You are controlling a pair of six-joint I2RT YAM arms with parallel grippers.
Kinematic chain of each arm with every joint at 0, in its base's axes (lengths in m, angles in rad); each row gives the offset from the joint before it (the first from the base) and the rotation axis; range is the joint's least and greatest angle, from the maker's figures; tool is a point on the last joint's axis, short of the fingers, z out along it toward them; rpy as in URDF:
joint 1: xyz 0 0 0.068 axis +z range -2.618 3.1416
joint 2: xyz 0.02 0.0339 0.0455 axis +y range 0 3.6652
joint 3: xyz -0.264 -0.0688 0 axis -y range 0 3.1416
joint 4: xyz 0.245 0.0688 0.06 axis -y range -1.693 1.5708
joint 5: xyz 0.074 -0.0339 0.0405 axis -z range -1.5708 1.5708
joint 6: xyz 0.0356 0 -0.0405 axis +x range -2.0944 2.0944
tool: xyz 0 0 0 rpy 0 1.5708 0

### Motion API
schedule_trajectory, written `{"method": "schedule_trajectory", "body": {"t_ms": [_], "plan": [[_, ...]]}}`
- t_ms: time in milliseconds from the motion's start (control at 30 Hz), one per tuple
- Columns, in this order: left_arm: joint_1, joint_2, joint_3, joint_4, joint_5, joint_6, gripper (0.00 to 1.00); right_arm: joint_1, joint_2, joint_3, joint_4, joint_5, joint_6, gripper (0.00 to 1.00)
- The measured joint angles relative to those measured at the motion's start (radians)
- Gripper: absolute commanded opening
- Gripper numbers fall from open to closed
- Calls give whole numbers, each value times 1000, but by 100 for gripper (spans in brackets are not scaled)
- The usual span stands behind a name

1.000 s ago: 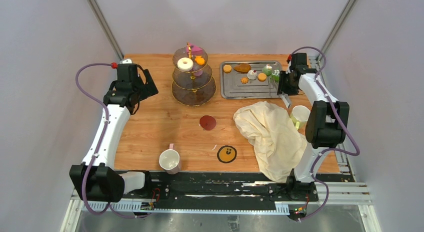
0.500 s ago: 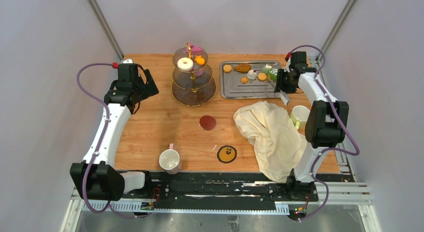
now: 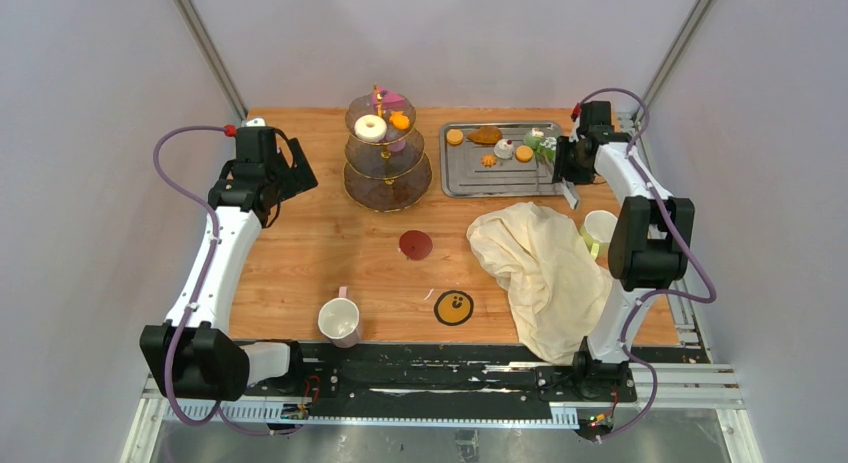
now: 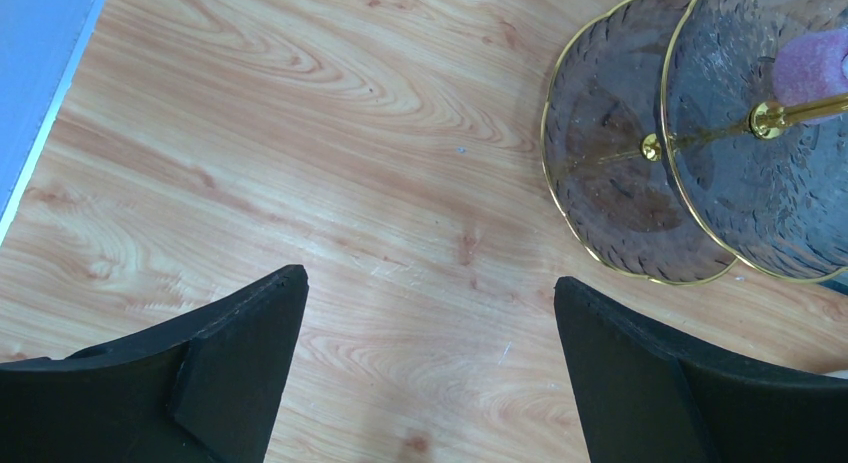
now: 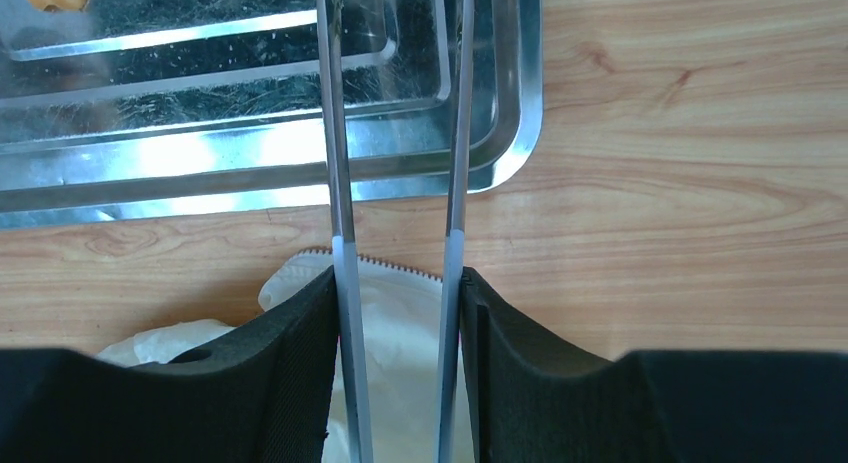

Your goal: Serve the afternoon tea

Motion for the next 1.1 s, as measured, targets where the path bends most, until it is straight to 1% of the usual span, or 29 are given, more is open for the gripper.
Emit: {"method": "schedule_trajectory", "body": {"t_ms": [67,133,167,300,367,400,533,700,967,1100], "plan": [[0,0,0,0,0,0,98,0,10,14,0,2,-5,44],[0,0,0,0,0,0,98,0,14,23,0,3,-11,41],[0,0,0,0,0,0,98,0,15,26,0,3,-14,36],[0,0,0,0,1,0,98,0,23,43,-3,7,-32,12],[0,0,0,0,2,0,98,0,28,54,-2,7,-38,2],[0,0,0,0,2,0,98,0,28,55,-2,6,-41,1],[0,-3,0,0,3,0,98,0,26,51,-3,-2,-41,1],[0,-11,0,0,13,0,98,0,-32,-5,-7,-9,-40,1],[0,-42,0,0,22,0,98,13,-238,-135,-29,-19,-40,0],[0,-63,0,-1,23,0,98,53,-352,-182,-58,-18,-45,1]]}}
